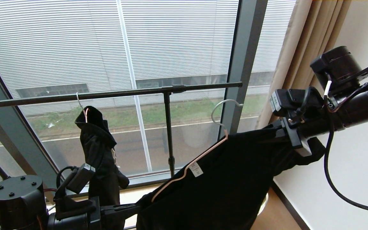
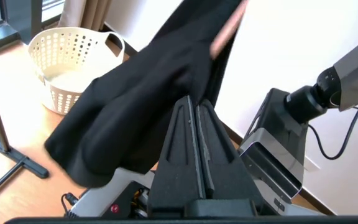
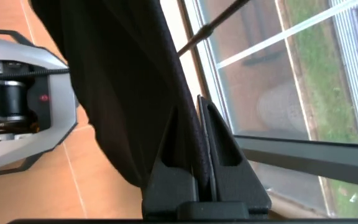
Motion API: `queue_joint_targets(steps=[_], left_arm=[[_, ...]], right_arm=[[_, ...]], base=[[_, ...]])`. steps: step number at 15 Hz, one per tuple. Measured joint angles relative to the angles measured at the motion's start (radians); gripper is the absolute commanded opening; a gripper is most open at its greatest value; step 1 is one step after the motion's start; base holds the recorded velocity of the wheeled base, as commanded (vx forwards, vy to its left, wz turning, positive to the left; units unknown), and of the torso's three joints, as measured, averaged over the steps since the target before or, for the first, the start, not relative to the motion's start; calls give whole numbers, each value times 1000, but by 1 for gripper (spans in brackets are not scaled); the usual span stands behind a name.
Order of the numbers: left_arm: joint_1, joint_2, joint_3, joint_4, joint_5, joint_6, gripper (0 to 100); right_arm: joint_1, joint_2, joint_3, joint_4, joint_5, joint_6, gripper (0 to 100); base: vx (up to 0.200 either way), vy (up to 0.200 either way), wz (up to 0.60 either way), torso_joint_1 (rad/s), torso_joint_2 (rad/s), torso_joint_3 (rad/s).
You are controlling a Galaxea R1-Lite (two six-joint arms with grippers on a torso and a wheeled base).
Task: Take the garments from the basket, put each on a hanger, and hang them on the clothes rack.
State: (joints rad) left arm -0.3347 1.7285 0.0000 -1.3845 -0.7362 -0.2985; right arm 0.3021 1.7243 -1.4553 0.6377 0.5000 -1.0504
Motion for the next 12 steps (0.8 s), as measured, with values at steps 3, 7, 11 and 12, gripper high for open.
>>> queue_joint_targets(steps=[3,7,11,12], left_arm=[[-1,-23,0,0,5,-3,0],[-61,-65,-42,21,181,-13,0],[-75,-150,-197,315,187,-10,0],[-73,-187,-241,410,187,-8,0]], right_arm=[[24,1,33,-4,-11,22,0],[58,3,73,-10,83,108,0],[46,27,91,-76,85,167,0],[44,34,92,-84,84,173,0]], base=[[0,0,0,0,0,0],[0,0,0,0,0,0],[0,0,0,0,0,0],[0,0,0,0,0,0]])
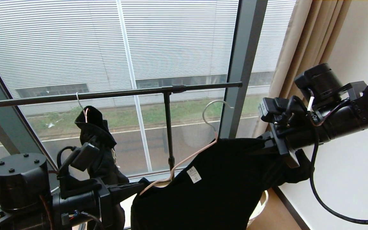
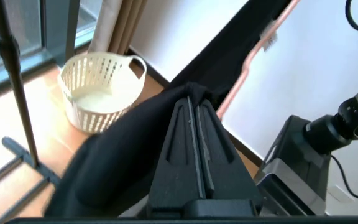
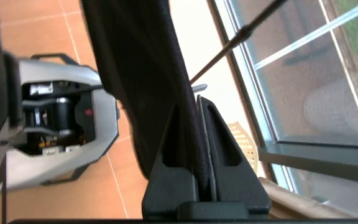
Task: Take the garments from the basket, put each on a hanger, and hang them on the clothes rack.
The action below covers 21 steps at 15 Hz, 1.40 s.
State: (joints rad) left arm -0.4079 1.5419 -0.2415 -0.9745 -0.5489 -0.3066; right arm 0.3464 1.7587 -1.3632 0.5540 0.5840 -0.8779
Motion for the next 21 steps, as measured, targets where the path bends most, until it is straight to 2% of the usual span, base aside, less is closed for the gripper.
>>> queue_joint_targets(steps=[2,3,6,8,11,12,13,15,18,21], left_arm=[[4,-66,-60,99,0,4,0],[6,-92,-76,118,0,15,0],[10,-130,-96,146,0,26,0],[24,-137,-101,181,1,35,0],[21,-131,-141,209,4,46,0],[13,-128,-176,266,8,58,0],[8,-127,-207,329,17,72,0],[-21,-125,-296,474,92,112,0],[-89,-114,-389,518,142,128,0],[-140,-105,-464,624,190,128,0]], right_arm=[[-11,13,1,-5,0,7,0],[-16,24,0,-7,0,26,0],[-40,58,0,-60,5,88,0],[-69,69,12,-69,35,94,0],[-79,82,18,-75,65,191,0],[-77,87,20,-106,66,278,0],[-72,89,28,-144,67,329,0],[-61,88,77,-255,67,413,0],[-13,77,173,-412,56,451,0],[36,76,212,-473,2,527,0]], base=[[0,0,0,0,0,0],[0,0,0,0,0,0],[0,0,0,0,0,0],[0,0,0,0,0,0],[0,0,0,0,0,0],[0,0,0,0,0,0],[0,0,0,0,0,0],[0,0,0,0,0,0],[0,0,0,0,0,0],[0,0,0,0,0,0]])
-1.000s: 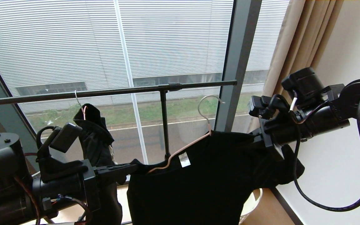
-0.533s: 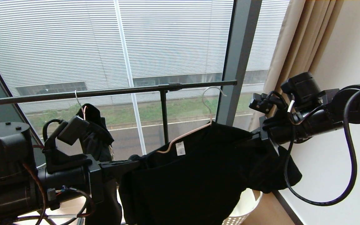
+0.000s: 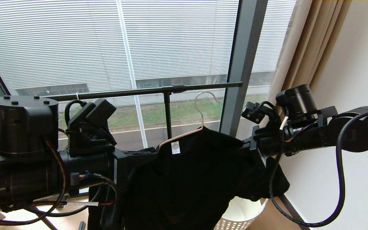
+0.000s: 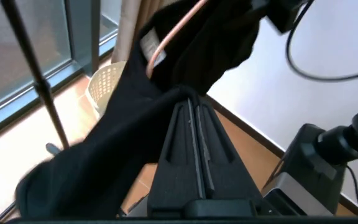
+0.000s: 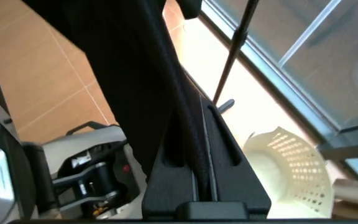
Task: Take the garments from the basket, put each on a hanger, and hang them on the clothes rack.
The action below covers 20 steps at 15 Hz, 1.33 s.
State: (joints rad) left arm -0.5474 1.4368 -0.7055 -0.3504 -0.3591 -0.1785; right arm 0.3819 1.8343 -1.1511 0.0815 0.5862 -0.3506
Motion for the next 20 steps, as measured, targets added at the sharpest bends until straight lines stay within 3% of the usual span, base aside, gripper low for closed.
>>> queue_joint_targets(steps=[4,6,10,16,20], left_arm=[[-33,3,-59,76,17,4,0],[-24,2,-66,87,18,7,0],[24,-34,-41,133,18,31,0],[103,-87,-32,177,18,101,0],[93,-82,-55,176,18,104,0]], right_arm=[[40,-3,62,-48,-6,-4,0],[48,-16,100,-68,-7,-70,0],[-16,-71,127,-68,-3,-135,0],[-56,-126,131,-64,-1,-146,0],[-26,-126,134,-76,0,-123,0]], base=[[0,0,0,0,0,0],[0,0,0,0,0,0],[0,0,0,0,0,0],[0,0,0,0,0,0],[0,0,0,0,0,0]])
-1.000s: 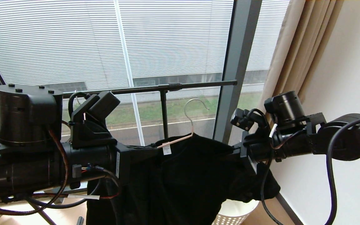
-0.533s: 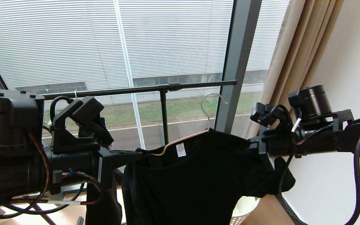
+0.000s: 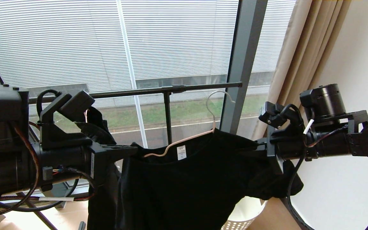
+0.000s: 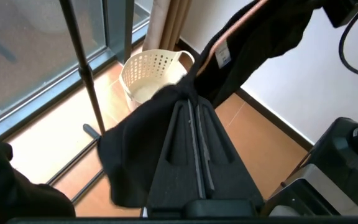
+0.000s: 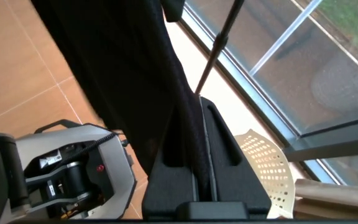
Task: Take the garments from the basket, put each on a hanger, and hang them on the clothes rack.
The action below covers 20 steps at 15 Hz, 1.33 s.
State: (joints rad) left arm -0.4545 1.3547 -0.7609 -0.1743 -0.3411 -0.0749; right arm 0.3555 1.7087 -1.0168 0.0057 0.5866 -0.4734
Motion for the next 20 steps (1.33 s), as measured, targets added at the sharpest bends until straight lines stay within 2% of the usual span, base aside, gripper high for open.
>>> queue_joint_targets(steps=[2,4,6,11,16,20], left_arm=[[-4,4,-8,0,1,0,0],[-7,9,-11,0,0,0,0],[-6,10,-11,0,1,0,0],[-11,10,-25,0,0,0,0],[-67,12,-61,2,0,-1,0],[-79,13,-82,4,0,-1,0]], right_arm=[[11,3,-5,-7,20,45,0],[18,6,-2,-63,80,76,0],[18,8,13,-115,106,110,0],[22,18,39,-116,104,105,0],[75,69,39,-117,75,104,0],[108,101,53,-115,54,85,0]], base=[[0,0,0,0,0,0],[0,0,0,0,0,0],[0,0,0,0,0,0],[0,0,0,0,0,0],[0,0,0,0,0,0],[0,0,0,0,0,0]])
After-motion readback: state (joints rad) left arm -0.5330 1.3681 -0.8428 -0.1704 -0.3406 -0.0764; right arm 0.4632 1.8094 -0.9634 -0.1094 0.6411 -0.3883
